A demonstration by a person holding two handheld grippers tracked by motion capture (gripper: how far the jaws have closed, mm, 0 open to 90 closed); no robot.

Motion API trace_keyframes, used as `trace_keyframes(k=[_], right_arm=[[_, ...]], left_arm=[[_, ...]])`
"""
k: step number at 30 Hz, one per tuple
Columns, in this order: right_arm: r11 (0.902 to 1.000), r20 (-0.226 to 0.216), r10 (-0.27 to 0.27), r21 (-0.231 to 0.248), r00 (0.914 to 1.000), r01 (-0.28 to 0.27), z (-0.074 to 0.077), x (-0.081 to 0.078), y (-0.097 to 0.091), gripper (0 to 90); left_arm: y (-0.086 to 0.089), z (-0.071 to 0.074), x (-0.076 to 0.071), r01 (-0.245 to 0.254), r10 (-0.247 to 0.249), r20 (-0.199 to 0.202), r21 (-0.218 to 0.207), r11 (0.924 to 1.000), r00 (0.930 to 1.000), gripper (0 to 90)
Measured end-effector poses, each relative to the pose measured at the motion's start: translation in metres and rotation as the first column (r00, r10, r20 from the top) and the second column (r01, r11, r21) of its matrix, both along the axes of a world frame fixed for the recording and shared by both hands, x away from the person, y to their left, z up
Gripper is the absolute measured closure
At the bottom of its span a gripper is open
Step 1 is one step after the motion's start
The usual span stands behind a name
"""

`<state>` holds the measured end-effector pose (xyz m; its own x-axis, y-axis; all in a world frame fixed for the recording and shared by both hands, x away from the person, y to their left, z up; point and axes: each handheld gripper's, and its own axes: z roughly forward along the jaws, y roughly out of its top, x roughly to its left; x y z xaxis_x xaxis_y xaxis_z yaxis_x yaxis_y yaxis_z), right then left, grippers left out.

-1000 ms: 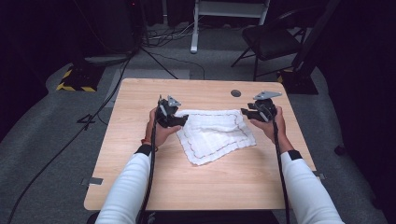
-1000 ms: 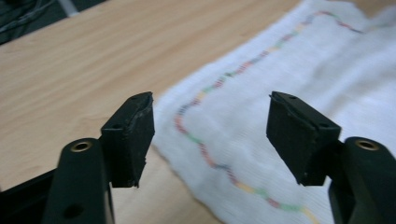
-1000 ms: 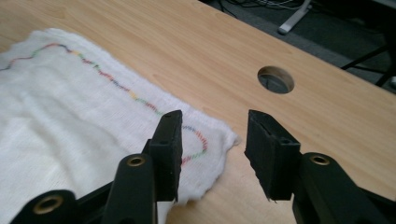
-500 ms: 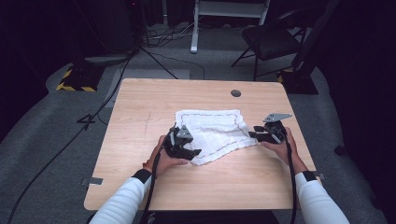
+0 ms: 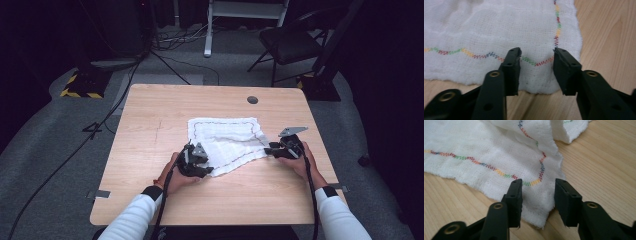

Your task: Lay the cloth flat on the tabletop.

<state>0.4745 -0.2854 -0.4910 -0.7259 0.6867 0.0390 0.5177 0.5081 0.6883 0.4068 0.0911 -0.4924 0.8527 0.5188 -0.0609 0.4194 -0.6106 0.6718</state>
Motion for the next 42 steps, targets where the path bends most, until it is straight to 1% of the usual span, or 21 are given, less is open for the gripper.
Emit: trace_keyframes(k=[3,5,6,7,9,11,14,15,20,22,25,26,27,29,30,31,34,37,38,39,42], right_arm=[[1.0000,0.011,-0.005,0.000,0.9999,0.005,0.000,-0.002,0.000,73.1],[1.0000,0.016,0.005,-0.003,0.9999,-0.005,0.000,-0.005,0.003,80.2],[0.9999,0.025,0.008,-0.014,0.9997,-0.007,0.000,-0.006,0.005,81.8],[0.9997,0.031,0.010,-0.023,0.9995,-0.009,0.000,-0.007,0.006,82.9],[0.9989,0.026,0.023,-0.042,0.9994,-0.022,0.002,-0.010,0.007,83.9],[0.9989,0.011,0.039,-0.026,0.9992,-0.038,0.004,-0.014,0.006,84.2],[0.9984,0.015,0.057,0.005,0.9983,-0.057,0.010,-0.022,0.003,84.5],[0.9979,0.016,0.064,0.010,0.9978,-0.064,0.012,-0.026,0.003,84.6],[0.9942,0.028,0.107,-0.003,0.9939,-0.107,0.018,-0.053,0.008,84.7],[0.9925,0.026,0.121,0.007,0.9923,-0.122,0.020,-0.064,0.010,84.7],[0.9912,0.018,0.130,0.023,0.9914,-0.130,0.020,-0.082,0.013,84.7],[0.9905,0.013,0.135,0.023,0.9908,-0.135,0.020,-0.087,0.015,84.7],[0.9896,0.011,0.143,0.013,0.9896,-0.143,0.018,-0.092,0.016,84.7],[0.9868,0.015,0.160,-0.026,0.9870,-0.160,0.016,-0.102,0.019,84.7],[0.9857,0.015,0.166,-0.034,0.9861,-0.165,0.016,-0.106,0.020,84.7],[0.9845,0.013,0.172,-0.035,0.9849,-0.172,0.015,-0.109,0.020,84.7],[0.9847,0.002,0.174,-0.014,0.9848,-0.174,0.014,-0.116,0.018,84.7],[0.9836,-0.013,0.179,-0.019,0.9837,-0.180,0.011,-0.121,0.016,84.7],[0.9837,-0.022,0.179,-0.011,0.9836,-0.179,0.010,-0.123,0.015,84.7],[0.9835,-0.024,0.181,-0.003,0.9833,-0.181,0.009,-0.124,0.015,84.6],[0.9849,-0.015,0.172,-0.012,0.9849,-0.172,0.010,-0.127,0.013,82.7]], left_arm=[[0.002,0.000,0.001,-0.006,0.006,0.005,0.005,1.0000,1.0000,68.0],[0.003,0.001,0.001,0.006,-0.006,0.008,0.012,0.9999,0.9999,73.7],[0.003,0.001,0.000,0.008,-0.008,0.014,0.014,0.9999,0.9999,76.5],[0.004,0.003,-0.001,0.024,-0.025,0.021,0.023,0.9994,0.9995,78.8],[0.005,0.005,-0.003,0.034,-0.035,0.025,0.022,0.9992,0.9991,82.1],[0.009,0.008,-0.005,0.044,-0.045,0.037,0.025,0.9987,0.9983,82.4],[0.013,0.012,-0.008,0.056,-0.057,0.047,0.020,0.9982,0.9973,83.8],[0.014,0.013,-0.009,0.063,-0.064,0.043,0.009,0.9980,0.9970,84.1],[0.020,0.014,-0.020,0.083,-0.084,0.039,0.017,0.9964,0.9957,84.5],[0.023,0.015,-0.026,0.092,-0.093,0.042,0.029,0.9953,0.9947,84.6],[0.028,0.016,-0.033,0.085,-0.086,0.045,0.034,0.9958,0.9952,84.6],[0.029,0.016,-0.036,0.077,-0.078,0.039,0.028,0.9967,0.9962,84.6],[0.031,0.015,-0.038,0.078,-0.079,0.033,0.035,0.9964,0.9964,84.7],[0.033,0.014,-0.042,0.090,-0.091,0.027,0.042,0.9951,0.9955,84.7],[0.034,0.013,-0.044,0.096,-0.097,0.026,0.044,0.9944,0.9949,84.7],[0.035,0.013,-0.046,0.102,-0.104,0.024,0.052,0.9934,0.9943,84.7],[0.037,0.011,-0.052,0.100,-0.100,0.013,0.039,0.9943,0.9949,84.7],[0.040,0.009,-0.058,0.104,-0.105,0.013,0.057,0.9929,0.9944,84.3],[0.040,0.008,-0.060,0.107,-0.108,0.009,0.058,0.9926,0.9942,83.8],[0.041,0.008,-0.061,0.102,-0.103,0.008,0.057,0.9931,0.9947,83.0],[0.043,0.008,-0.064,0.086,-0.087,0.019,0.042,0.9954,0.9960,78.9]])
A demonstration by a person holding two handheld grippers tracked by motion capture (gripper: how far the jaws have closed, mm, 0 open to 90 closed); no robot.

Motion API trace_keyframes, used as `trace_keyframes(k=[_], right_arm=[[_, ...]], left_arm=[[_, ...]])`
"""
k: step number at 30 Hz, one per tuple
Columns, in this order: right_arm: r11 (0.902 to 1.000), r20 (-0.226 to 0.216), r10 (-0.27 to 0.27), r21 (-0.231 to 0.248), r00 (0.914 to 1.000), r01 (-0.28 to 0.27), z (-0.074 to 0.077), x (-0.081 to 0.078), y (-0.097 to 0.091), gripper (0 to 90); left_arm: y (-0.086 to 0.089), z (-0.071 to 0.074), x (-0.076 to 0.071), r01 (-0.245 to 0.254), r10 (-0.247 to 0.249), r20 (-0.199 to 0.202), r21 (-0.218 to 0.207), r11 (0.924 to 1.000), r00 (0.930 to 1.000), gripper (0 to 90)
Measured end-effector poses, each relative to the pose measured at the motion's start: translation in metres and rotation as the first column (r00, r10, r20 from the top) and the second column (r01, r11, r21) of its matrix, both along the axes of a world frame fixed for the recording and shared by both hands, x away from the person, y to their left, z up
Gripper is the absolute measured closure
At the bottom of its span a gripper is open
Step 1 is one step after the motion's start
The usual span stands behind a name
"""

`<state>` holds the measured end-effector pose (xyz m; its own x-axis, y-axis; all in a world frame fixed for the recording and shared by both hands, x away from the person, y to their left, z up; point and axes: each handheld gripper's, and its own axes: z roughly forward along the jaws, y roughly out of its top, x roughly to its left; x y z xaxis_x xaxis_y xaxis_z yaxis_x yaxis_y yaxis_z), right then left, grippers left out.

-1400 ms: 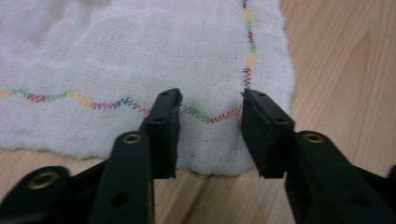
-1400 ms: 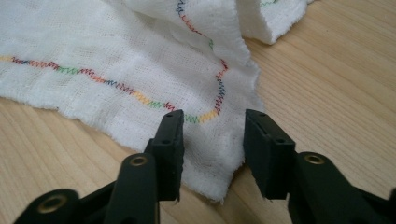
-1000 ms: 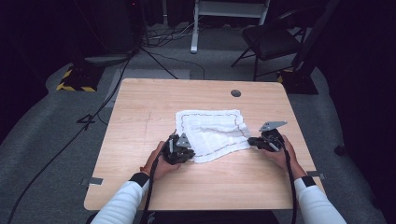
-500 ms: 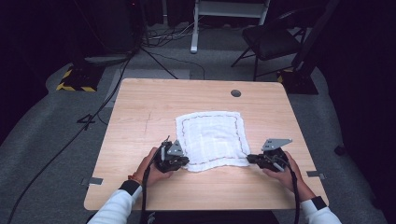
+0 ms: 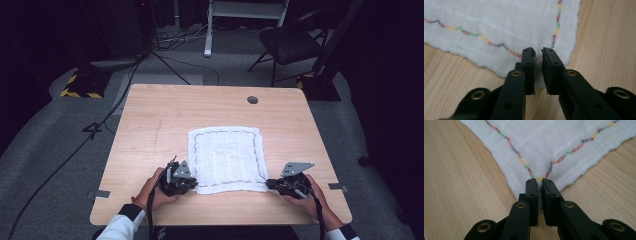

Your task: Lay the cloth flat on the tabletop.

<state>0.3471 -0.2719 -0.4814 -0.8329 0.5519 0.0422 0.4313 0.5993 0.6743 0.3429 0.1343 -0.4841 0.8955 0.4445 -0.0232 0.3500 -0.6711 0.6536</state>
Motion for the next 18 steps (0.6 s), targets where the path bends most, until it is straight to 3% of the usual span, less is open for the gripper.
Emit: trace_keyframes(k=[2,5,8,12,14,15,18], right_arm=[[0.9999,0.019,-0.017,0.000,0.9997,0.017,0.002,-0.001,-0.002,73.2],[0.9984,0.044,-0.039,0.043,0.9982,0.037,0.006,0.002,-0.007,62.5],[0.9953,0.068,-0.078,0.064,0.9947,0.073,0.009,0.006,-0.014,55.3],[0.9914,0.065,-0.112,0.076,0.9916,0.107,0.006,0.012,-0.018,48.0],[0.9906,0.068,-0.117,0.080,0.9909,0.111,0.006,0.015,-0.016,46.1],[0.9909,0.073,-0.115,0.077,0.9906,0.110,0.007,0.017,-0.014,44.9],[0.9927,0.086,-0.105,0.069,0.9908,0.099,0.007,0.017,-0.009,42.3]], left_arm=[[0.003,-0.001,0.000,-0.038,0.038,0.000,-0.002,0.9993,0.9993,65.5],[0.010,0.000,0.004,-0.102,0.102,0.007,-0.002,0.9948,0.9948,48.4],[0.017,0.001,0.009,-0.140,0.140,0.015,-0.037,0.9895,0.9900,32.6],[0.031,0.002,0.016,-0.154,0.158,0.055,-0.060,0.9862,0.9859,25.6],[0.040,0.003,0.019,-0.156,0.159,0.047,-0.068,0.9854,0.9861,23.1],[0.044,0.003,0.020,-0.192,0.196,0.058,-0.064,0.9792,0.9788,23.2],[0.051,0.004,0.021,-0.226,0.230,0.053,-0.072,0.9716,0.9718,21.8]])
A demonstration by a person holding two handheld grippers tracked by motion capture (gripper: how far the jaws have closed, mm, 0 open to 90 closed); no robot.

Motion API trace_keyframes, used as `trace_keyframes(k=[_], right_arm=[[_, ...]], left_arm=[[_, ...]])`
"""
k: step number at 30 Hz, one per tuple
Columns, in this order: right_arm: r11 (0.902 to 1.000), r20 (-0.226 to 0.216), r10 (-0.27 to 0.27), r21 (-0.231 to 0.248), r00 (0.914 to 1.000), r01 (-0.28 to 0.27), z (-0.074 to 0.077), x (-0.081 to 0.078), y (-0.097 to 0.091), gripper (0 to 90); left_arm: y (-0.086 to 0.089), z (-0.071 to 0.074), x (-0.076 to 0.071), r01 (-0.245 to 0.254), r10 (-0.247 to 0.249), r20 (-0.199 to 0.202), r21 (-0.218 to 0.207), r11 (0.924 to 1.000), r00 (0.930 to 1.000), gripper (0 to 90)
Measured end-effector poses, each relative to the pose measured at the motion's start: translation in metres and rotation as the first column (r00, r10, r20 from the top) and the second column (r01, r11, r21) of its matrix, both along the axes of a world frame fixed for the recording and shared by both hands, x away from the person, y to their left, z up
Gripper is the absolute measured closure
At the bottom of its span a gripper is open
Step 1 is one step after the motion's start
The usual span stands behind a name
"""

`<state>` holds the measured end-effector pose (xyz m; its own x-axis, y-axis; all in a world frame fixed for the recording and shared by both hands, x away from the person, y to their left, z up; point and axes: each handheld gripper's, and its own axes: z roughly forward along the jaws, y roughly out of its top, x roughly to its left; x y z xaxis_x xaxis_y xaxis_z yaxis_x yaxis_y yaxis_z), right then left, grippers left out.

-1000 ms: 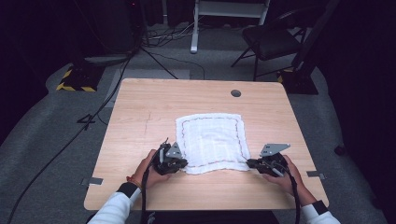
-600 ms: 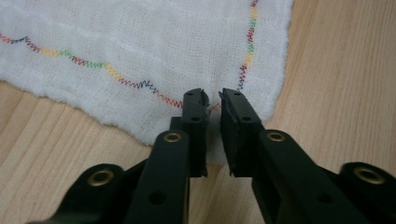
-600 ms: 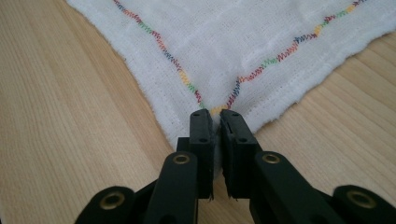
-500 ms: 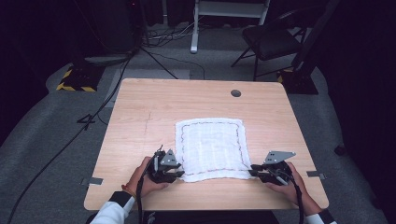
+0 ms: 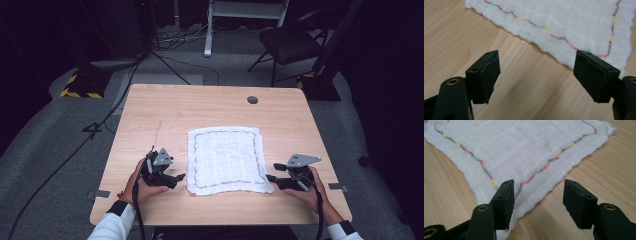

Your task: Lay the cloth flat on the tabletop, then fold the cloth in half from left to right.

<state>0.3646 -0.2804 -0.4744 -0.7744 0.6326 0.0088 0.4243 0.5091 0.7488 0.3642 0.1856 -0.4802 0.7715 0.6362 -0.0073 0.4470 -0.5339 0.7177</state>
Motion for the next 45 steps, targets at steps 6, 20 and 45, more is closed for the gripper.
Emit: trace_keyframes(k=[6,20,45], right_arm=[[1.0000,0.008,0.003,-0.004,1.0000,-0.003,-0.002,0.001,0.006,38.7],[0.9971,0.045,0.072,-0.026,0.9964,-0.071,0.003,0.006,0.041,43.3],[0.9505,0.060,0.308,-0.066,0.9496,-0.304,-0.008,0.007,0.155,50.2]], left_arm=[[0.001,-0.002,0.002,-0.024,0.024,0.010,0.034,0.9991,0.9997,22.6],[0.000,-0.007,0.041,-0.121,0.122,-0.024,0.023,0.9923,0.9922,22.9],[-0.043,-0.008,0.118,-0.248,0.248,-0.007,-0.001,0.9687,0.9687,22.9]])
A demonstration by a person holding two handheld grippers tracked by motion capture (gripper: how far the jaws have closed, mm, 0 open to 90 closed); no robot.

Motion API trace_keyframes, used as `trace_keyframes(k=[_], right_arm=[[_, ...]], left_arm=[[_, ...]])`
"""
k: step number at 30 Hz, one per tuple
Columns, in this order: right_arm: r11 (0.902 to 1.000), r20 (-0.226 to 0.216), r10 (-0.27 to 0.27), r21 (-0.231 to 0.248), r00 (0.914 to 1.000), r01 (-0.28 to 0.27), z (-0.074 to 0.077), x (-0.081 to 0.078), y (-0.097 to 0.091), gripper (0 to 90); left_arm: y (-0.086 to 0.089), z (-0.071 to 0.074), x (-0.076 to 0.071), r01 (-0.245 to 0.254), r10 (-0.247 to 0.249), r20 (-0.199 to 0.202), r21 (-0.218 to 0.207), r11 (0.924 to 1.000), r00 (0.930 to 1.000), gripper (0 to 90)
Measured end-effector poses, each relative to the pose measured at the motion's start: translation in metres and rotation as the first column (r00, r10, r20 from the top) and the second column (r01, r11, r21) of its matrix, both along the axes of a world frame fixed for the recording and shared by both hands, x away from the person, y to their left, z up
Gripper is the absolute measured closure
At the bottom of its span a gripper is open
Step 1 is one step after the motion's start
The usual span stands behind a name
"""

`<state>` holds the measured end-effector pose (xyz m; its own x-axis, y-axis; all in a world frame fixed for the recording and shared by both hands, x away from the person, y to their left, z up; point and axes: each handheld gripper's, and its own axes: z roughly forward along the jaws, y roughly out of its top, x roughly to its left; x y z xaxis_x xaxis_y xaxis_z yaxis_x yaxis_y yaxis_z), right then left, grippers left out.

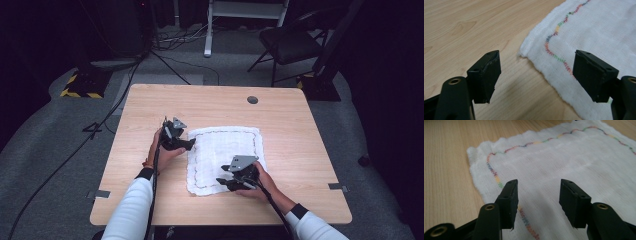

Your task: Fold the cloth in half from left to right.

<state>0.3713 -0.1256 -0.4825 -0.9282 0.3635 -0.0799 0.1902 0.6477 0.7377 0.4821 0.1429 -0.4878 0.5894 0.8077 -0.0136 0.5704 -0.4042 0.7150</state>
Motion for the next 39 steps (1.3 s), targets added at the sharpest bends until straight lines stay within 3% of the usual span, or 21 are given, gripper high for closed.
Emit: trace_keyframes(k=[3,5,7,16,19,22,23,25,30,35,39], right_arm=[[0.9997,0.009,0.026,-0.004,0.9996,-0.026,-0.003,-0.002,0.012,50.7],[0.9989,0.002,0.046,-0.007,0.9989,-0.046,-0.005,-0.004,0.019,50.7],[0.9982,0.002,0.059,-0.011,0.9982,-0.059,-0.007,-0.005,0.025,50.6],[0.9899,-0.029,0.141,0.016,0.9895,-0.141,-0.010,-0.017,0.057,45.9],[0.9807,-0.042,0.195,0.022,0.9799,-0.194,-0.012,-0.024,0.068,42.8],[0.9818,-0.023,0.190,-0.007,0.9816,-0.190,-0.016,-0.028,0.080,43.1],[0.9826,-0.026,0.186,0.005,0.9823,-0.186,-0.018,-0.028,0.083,43.3],[0.9837,-0.026,0.180,0.008,0.9833,-0.180,-0.018,-0.027,0.086,46.3],[0.9902,-0.020,0.139,-0.009,0.9901,-0.139,-0.016,-0.023,0.087,63.9],[0.9923,0.007,0.121,-0.030,0.9927,-0.120,-0.015,-0.024,0.087,80.9],[0.9911,0.013,0.129,-0.034,0.9916,-0.129,-0.014,-0.022,0.087,84.3]], left_arm=[[-0.002,-0.005,0.011,-0.023,0.023,-0.009,-0.002,0.9997,0.9997,22.9],[-0.003,-0.010,0.017,-0.038,0.037,-0.032,-0.025,0.9990,0.9988,23.0],[-0.005,-0.014,0.021,-0.039,0.039,-0.040,-0.014,0.9991,0.9985,22.7],[-0.009,-0.014,0.020,-0.006,0.005,-0.030,-0.015,0.9999,0.9995,23.9],[-0.010,-0.014,0.017,0.020,-0.020,-0.020,-0.025,0.9995,0.9996,33.7],[-0.011,-0.012,0.014,0.033,-0.033,-0.026,-0.019,0.9993,0.9991,43.6],[-0.011,-0.011,0.012,0.034,-0.035,-0.027,-0.013,0.9993,0.9990,47.1],[-0.011,-0.011,0.010,0.035,-0.036,-0.032,-0.021,0.9992,0.9988,50.1],[-0.005,-0.010,0.009,0.090,-0.091,-0.041,-0.030,0.9955,0.9950,68.4],[-0.002,-0.011,0.013,0.099,-0.104,-0.063,-0.071,0.9925,0.9926,79.5],[0.001,-0.011,0.012,0.109,-0.113,-0.058,-0.068,0.9917,0.9919,84.7]])
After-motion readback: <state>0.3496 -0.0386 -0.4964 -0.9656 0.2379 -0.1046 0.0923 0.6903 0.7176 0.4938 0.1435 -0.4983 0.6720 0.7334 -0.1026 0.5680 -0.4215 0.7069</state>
